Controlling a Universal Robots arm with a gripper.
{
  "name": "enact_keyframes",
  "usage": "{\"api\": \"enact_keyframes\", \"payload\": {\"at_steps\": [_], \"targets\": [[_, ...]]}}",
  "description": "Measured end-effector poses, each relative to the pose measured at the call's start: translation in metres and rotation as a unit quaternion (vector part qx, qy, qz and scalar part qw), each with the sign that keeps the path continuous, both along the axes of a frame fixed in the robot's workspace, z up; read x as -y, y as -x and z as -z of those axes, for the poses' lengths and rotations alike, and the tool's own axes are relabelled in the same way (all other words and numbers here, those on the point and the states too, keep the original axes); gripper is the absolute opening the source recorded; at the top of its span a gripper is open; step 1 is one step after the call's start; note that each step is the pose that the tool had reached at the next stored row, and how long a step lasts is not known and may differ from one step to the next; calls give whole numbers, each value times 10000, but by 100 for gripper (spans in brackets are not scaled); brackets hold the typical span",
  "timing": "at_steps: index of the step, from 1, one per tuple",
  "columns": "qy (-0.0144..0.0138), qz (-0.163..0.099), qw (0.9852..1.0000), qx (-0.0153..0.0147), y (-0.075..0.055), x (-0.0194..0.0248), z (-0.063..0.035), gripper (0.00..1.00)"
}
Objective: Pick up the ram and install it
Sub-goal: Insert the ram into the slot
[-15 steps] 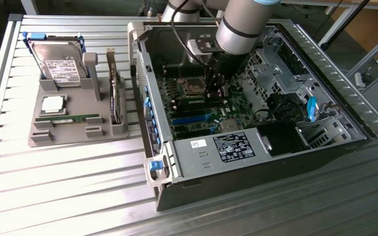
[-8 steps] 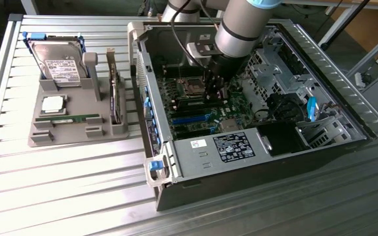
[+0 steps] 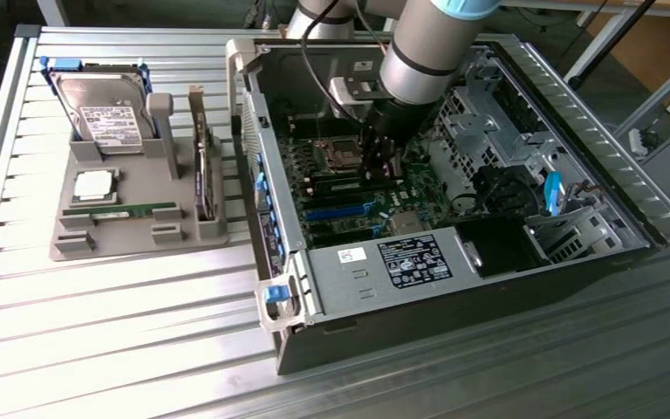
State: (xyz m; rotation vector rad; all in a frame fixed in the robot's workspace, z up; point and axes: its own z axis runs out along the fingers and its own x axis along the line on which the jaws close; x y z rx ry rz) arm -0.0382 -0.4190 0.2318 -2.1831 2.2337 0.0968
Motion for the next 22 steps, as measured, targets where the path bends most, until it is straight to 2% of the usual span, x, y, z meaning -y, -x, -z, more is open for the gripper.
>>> {"api": "enact_keyframes", "payload": {"at_steps": [1,3,5,6,7,9,11,14,16,17,20,22], "targets": [[0,0,10000,0,0,0,-42,19],[0,0,10000,0,0,-5,-238,19],[0,0,10000,0,1,-31,-347,17],[36,0,10000,1,1,-52,-380,9],[58,-1,10000,-1,1,-52,-426,9],[58,0,10000,1,-4,-52,-670,9],[60,1,10000,0,-30,-52,-828,9],[60,2,10000,1,-35,-52,-1200,9],[61,2,10000,0,-36,-52,-1382,9],[59,2,10000,0,-36,-52,-1442,9],[59,0,10000,0,-38,-52,-1442,9],[60,1,10000,-2,-131,-52,-1442,9]]}}
